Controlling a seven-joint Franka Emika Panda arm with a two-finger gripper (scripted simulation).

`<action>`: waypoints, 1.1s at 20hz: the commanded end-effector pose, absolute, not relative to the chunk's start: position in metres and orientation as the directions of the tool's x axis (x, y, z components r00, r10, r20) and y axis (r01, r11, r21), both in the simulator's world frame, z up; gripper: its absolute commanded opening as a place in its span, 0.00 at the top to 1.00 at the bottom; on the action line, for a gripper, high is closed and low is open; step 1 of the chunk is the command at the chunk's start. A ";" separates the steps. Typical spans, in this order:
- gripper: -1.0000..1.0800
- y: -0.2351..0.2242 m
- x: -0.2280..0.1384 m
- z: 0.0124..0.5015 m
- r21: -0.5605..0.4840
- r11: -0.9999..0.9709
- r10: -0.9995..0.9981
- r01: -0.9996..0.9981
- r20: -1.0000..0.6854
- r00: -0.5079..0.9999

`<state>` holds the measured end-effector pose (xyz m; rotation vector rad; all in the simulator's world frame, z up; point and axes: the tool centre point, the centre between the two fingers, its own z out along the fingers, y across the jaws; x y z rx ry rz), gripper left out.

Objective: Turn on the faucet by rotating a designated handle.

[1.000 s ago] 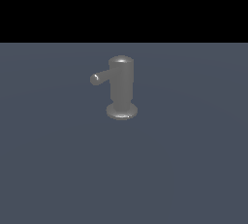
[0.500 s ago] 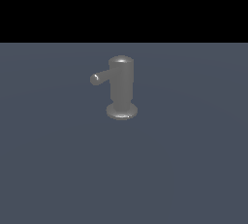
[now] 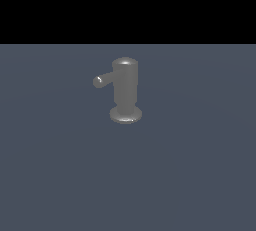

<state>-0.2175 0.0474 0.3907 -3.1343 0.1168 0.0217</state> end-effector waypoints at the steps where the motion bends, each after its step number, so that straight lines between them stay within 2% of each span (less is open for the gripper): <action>1: 1.00 0.055 -0.209 0.371 -0.005 -0.996 -0.094 -0.094 -0.012 0.996; 13: 1.00 0.089 -0.162 0.281 -0.005 -0.984 -0.177 -0.177 -0.006 0.984; 22: 1.00 0.104 -0.135 0.237 -0.004 -0.976 -0.219 -0.219 -0.002 0.976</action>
